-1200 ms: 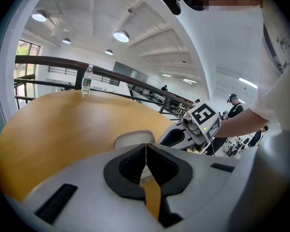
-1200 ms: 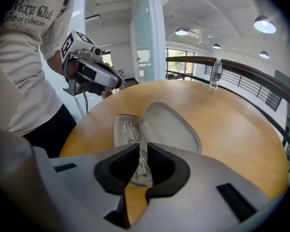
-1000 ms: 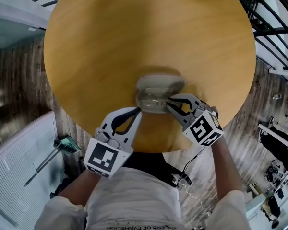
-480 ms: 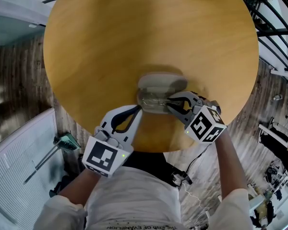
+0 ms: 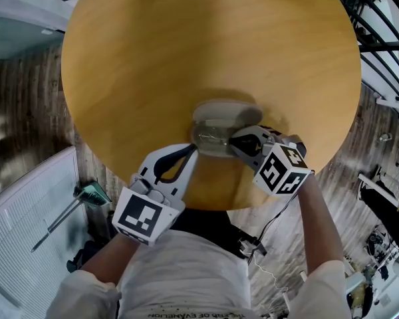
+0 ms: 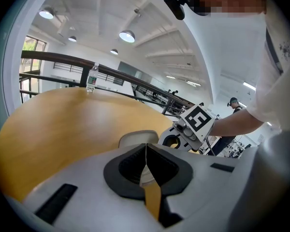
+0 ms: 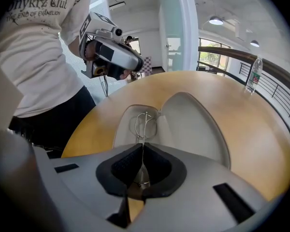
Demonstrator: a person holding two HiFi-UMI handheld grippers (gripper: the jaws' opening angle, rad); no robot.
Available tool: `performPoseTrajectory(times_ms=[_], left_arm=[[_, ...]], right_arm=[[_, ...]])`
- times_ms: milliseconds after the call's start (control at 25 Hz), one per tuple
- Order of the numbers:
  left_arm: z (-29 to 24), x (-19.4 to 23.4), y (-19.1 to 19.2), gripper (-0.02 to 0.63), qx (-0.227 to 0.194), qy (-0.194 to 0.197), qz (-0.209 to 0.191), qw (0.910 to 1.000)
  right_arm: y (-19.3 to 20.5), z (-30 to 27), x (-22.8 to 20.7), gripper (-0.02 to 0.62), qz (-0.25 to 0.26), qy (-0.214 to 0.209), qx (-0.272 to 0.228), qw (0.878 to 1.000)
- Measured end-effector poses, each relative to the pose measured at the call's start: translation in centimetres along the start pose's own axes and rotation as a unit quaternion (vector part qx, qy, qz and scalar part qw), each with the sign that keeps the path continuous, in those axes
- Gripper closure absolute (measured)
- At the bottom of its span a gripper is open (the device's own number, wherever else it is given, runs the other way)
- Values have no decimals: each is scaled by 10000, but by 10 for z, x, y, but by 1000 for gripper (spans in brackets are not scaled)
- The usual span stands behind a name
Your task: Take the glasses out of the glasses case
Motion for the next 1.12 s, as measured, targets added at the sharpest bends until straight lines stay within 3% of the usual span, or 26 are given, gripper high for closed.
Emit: performPoseTrajectory(times_ms=[560,1120], left_arm=[[7,2,5,581,-31,-78,16,10000],[15,-3,-10,581,-75,-59,-244,9997]], right_arm=[[-5,1,-1,563,54,10,-39,10000],[-28,21,-2,563,201,247,-201,9993]])
Point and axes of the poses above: the fingertips, and each gripper's own axes: z backward along the fingers, x to its left, y out of its underside, the point moved 3 cm from there along z, backward along the fingers, and after that the axes turned 6 degrees about -x, right-handed, at the moved point
